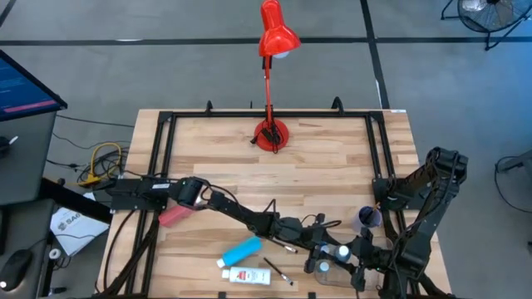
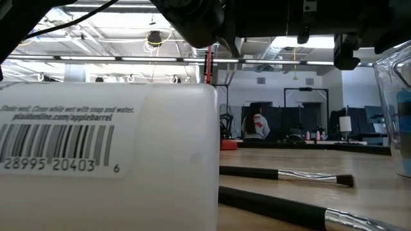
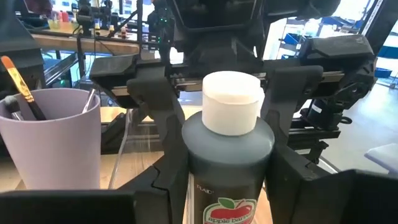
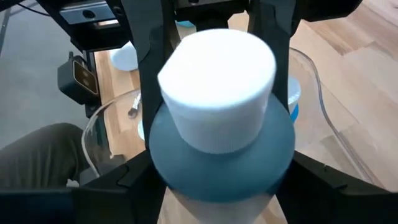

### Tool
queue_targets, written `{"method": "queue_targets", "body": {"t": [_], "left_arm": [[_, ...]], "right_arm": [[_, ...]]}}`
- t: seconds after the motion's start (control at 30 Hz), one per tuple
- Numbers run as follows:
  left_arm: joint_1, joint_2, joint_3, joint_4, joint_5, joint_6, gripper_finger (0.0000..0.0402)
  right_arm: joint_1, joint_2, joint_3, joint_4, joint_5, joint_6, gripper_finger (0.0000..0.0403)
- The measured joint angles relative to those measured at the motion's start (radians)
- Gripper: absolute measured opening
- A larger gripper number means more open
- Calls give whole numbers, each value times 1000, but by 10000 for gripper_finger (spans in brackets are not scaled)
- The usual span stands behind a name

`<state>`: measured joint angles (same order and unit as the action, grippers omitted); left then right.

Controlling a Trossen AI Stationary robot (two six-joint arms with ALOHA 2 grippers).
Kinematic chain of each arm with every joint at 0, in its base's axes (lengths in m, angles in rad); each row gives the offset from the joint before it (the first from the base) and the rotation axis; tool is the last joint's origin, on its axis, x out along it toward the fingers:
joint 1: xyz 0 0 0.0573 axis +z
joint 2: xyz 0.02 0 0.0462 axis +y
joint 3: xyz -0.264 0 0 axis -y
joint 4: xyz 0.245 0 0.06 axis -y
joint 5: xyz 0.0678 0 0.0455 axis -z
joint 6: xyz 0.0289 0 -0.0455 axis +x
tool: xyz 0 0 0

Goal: Pick & Place Paint Supplies
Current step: Adjust the black paint bottle in the transparent bin

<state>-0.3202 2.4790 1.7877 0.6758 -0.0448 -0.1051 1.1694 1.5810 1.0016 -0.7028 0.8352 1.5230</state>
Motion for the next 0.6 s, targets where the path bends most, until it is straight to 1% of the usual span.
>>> {"method": "queue_targets", "body": {"t": [0.2, 0.43, 0.6], "left_arm": [[0, 0, 4, -8, -3, 1, 126], [3, 0, 4, -35, -3, 4, 126], [4, 0, 4, -41, -8, 4, 126]], "right_arm": [[0, 0, 0, -3, -8, -3, 250], [-2, 0, 0, -5, -72, -4, 250], [-2, 0, 0, -25, -86, 29, 250]]}}
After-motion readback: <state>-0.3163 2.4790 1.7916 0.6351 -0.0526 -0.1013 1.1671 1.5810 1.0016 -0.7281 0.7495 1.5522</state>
